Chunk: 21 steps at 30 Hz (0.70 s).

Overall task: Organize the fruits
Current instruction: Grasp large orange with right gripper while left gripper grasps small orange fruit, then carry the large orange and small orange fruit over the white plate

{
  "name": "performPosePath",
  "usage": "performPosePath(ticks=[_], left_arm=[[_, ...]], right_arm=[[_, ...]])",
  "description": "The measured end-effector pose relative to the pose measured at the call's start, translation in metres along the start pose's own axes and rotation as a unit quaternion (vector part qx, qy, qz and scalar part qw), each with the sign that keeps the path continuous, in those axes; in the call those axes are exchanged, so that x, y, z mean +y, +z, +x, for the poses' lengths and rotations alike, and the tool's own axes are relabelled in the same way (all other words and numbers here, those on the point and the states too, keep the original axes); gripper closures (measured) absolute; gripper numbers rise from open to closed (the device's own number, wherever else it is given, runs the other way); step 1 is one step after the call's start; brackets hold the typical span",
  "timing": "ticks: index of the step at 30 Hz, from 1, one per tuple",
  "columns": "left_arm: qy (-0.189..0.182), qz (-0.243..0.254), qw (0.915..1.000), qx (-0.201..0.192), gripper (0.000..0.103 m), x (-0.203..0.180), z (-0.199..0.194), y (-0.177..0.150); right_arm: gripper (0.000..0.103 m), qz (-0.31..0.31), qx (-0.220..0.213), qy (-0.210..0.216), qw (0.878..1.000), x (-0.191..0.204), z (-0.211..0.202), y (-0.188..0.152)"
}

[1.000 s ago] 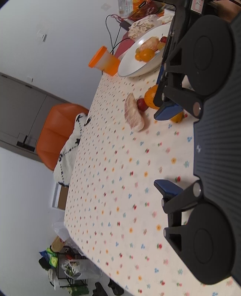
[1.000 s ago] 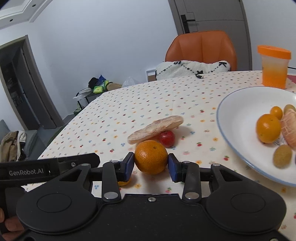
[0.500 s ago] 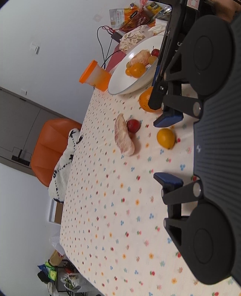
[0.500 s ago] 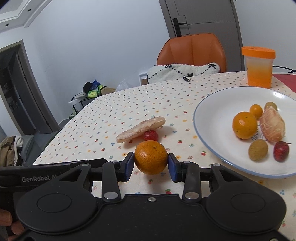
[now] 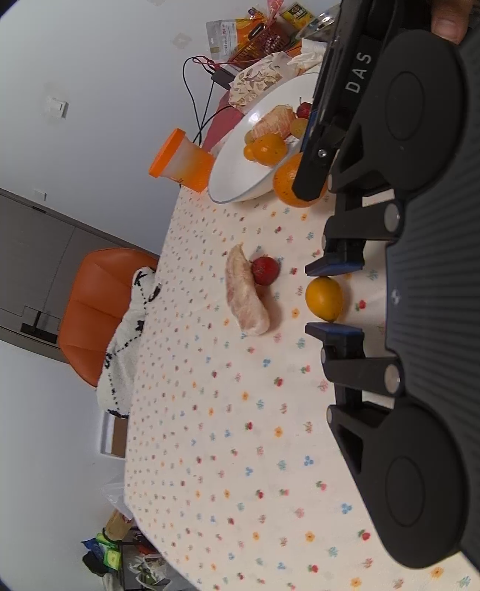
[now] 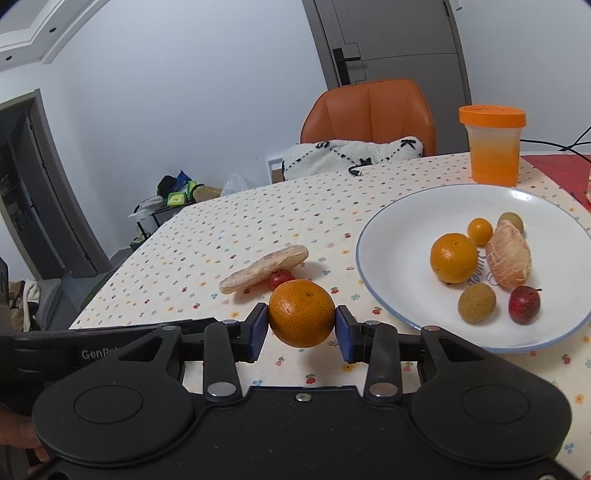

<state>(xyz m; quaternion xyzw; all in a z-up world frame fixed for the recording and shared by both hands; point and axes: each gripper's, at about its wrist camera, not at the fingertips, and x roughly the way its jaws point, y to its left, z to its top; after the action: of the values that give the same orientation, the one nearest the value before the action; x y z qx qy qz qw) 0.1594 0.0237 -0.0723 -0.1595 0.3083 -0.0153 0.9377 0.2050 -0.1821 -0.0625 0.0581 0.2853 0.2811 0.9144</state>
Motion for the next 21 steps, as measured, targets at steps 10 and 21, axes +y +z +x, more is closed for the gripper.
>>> performPosePath(ticks=[10, 21], left_arm=[[0.003, 0.017, 0.9996, -0.025, 0.078, -0.019, -0.011, 0.014], [-0.006, 0.041, 0.9984, -0.038, 0.078, -0.050, -0.010, 0.023]], right_arm=[[0.066, 0.009, -0.026, 0.004, 1.000, -0.012, -0.017, 0.007], [0.066, 0.027, -0.052, -0.012, 0.998, -0.037, -0.040, 0.011]])
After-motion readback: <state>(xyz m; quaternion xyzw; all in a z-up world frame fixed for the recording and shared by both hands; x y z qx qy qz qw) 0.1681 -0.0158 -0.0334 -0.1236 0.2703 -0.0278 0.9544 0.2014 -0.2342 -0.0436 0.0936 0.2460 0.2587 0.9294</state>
